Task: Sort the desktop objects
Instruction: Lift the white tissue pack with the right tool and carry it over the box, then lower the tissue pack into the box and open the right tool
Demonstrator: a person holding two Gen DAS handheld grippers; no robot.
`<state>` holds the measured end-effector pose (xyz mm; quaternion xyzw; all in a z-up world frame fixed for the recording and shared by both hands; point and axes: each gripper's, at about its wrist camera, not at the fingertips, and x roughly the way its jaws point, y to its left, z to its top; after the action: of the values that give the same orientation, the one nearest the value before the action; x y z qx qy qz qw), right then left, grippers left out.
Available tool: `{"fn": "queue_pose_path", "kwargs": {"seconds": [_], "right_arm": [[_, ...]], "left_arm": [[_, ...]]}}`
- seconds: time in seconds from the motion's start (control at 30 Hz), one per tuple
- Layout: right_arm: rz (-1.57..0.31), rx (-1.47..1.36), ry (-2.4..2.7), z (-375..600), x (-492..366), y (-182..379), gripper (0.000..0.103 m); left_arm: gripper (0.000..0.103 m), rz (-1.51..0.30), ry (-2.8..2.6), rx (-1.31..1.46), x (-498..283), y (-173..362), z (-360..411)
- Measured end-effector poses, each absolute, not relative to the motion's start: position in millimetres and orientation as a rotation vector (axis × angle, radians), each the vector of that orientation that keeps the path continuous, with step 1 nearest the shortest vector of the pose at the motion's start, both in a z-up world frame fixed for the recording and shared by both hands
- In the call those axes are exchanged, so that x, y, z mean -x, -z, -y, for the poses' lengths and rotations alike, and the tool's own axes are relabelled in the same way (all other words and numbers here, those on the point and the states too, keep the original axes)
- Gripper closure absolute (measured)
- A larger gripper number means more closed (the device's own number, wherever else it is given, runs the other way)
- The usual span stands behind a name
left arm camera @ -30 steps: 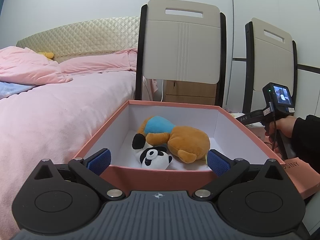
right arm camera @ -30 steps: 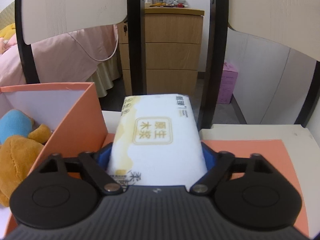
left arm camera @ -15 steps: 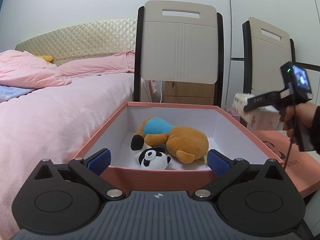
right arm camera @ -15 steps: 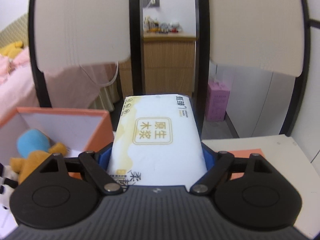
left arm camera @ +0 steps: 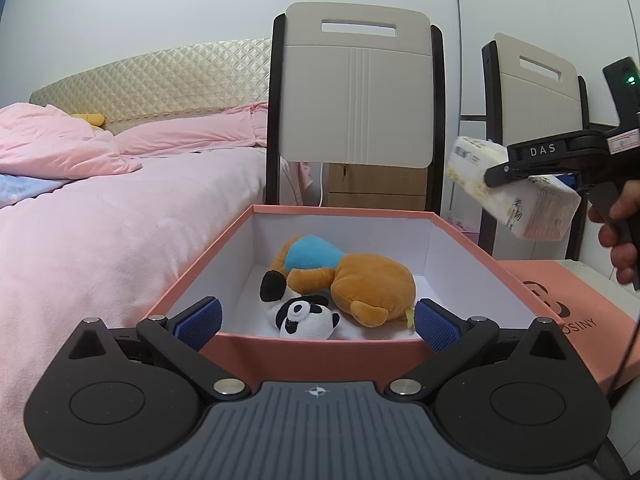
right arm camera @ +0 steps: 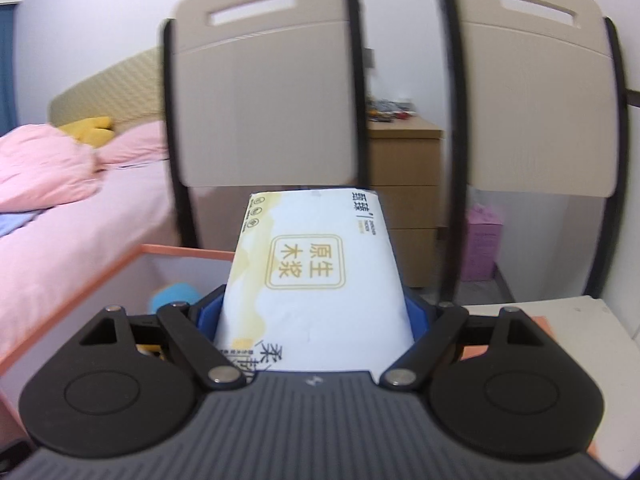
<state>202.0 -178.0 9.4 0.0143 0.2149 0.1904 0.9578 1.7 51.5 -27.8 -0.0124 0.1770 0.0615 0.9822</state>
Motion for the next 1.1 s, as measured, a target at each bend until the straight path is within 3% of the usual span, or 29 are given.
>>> {"fn": "queue_pose_path", "kwargs": {"seconds": [0.47, 1.1], "right_arm": [[-0.537, 0.092, -0.574, 104.2, -157.6, 23.9, 0.018], [-0.577, 0.144, -0.608, 75.8, -165.0, 44.6, 0.018]], "left_arm": [[0.0, -0.353, -0.132, 0.037, -1.7, 26.4, -53.8], [0.0, -0.354, -0.154, 0.065, -2.2, 24.4, -61.9]]}}
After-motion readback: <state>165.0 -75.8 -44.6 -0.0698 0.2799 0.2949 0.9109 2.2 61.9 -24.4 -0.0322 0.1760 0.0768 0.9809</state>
